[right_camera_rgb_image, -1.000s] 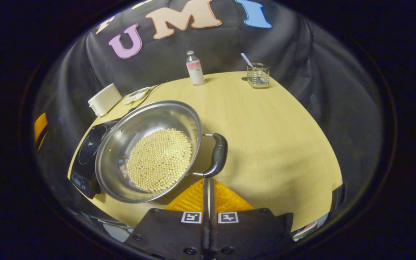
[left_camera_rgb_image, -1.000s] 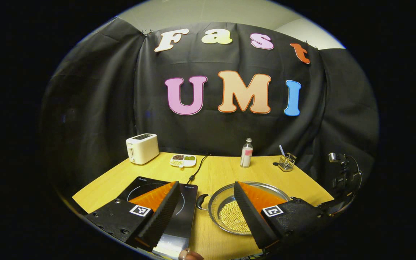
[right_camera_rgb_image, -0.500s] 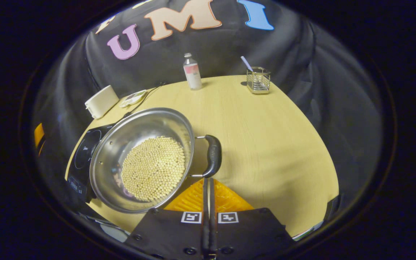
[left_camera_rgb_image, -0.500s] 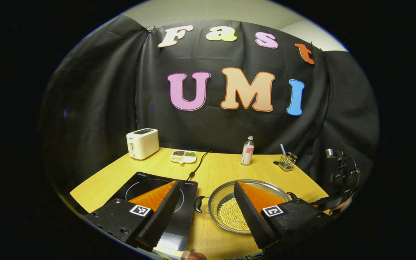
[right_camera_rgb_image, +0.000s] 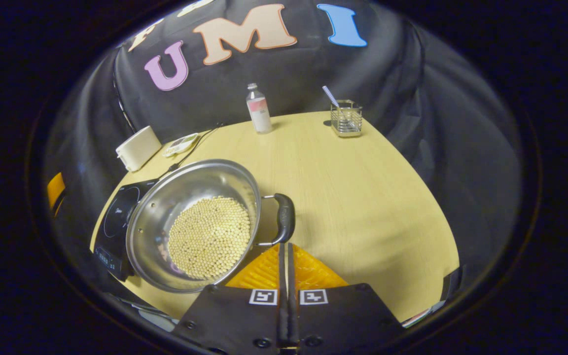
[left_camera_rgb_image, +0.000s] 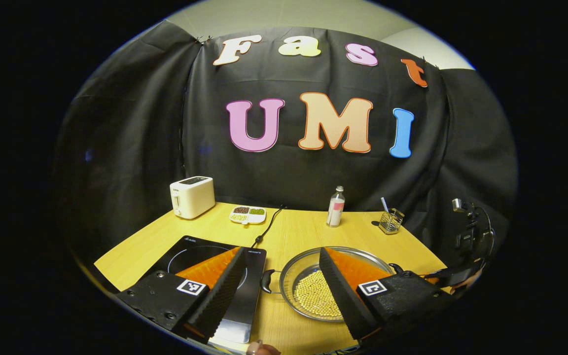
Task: First push the handle of the pot to place it horizontally, then grasp the pot with both hands and set it on the induction cooktop.
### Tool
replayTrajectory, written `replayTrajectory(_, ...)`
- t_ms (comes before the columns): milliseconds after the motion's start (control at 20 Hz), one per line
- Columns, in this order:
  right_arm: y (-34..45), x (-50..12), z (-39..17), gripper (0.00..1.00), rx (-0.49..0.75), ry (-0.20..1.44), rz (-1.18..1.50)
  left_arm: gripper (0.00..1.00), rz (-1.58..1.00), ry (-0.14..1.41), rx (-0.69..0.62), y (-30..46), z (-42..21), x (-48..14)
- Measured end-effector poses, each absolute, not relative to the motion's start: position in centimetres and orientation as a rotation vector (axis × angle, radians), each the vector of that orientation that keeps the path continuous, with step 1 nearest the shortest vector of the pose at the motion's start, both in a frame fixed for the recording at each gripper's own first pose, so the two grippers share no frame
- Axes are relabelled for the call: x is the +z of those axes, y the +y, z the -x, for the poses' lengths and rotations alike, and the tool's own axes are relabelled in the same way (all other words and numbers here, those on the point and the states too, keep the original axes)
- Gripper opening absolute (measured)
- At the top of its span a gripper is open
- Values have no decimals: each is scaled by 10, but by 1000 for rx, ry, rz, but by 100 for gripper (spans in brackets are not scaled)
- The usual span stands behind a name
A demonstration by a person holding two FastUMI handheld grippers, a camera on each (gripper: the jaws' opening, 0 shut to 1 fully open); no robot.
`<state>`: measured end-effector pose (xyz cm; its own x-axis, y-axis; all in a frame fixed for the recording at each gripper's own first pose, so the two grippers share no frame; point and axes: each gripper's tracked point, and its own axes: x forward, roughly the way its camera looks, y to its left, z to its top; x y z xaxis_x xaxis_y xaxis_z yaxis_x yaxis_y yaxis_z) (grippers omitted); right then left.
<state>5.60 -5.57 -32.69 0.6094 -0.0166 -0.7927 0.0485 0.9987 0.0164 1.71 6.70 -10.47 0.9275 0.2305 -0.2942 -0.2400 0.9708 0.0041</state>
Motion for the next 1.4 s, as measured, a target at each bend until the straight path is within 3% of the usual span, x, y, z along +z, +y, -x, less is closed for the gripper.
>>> replayTrajectory(300, -39, -311, -44, 16, 18, 906, -63, 96, 33, 288, 239, 63, -11, -101)
replayTrajectory(500, -36, -296, -42, 60, 31, 867, -66, 96, 41, 277, 243, 63, -6, -97)
replayTrajectory(550, -36, -294, -41, 67, 32, 861, -61, 96, 43, 274, 243, 62, -4, -96)
replayTrajectory(600, -35, -291, -40, 62, 36, 857, -65, 97, 43, 274, 242, 61, -4, -96)
replayTrajectory(700, -30, -279, -38, 70, 49, 836, -82, 97, 41, 267, 237, 59, -2, -93)
replayTrajectory(750, -29, -272, -39, 65, 54, 823, -85, 96, 41, 262, 234, 58, -3, -92)
replayTrajectory(800, -27, -266, -40, 66, 60, 807, -84, 96, 41, 259, 230, 57, -2, -91)
replayTrajectory(900, -23, -251, -38, 82, 69, 777, -78, 96, 42, 254, 222, 54, -2, -89)
replayTrajectory(1200, -16, -216, -29, 98, 85, 723, -106, 97, 56, 251, 203, 49, -1, -87)
replayTrajectory(1400, -15, -202, -15, 94, 88, 719, -123, 97, 70, 264, 196, 47, -1, -90)
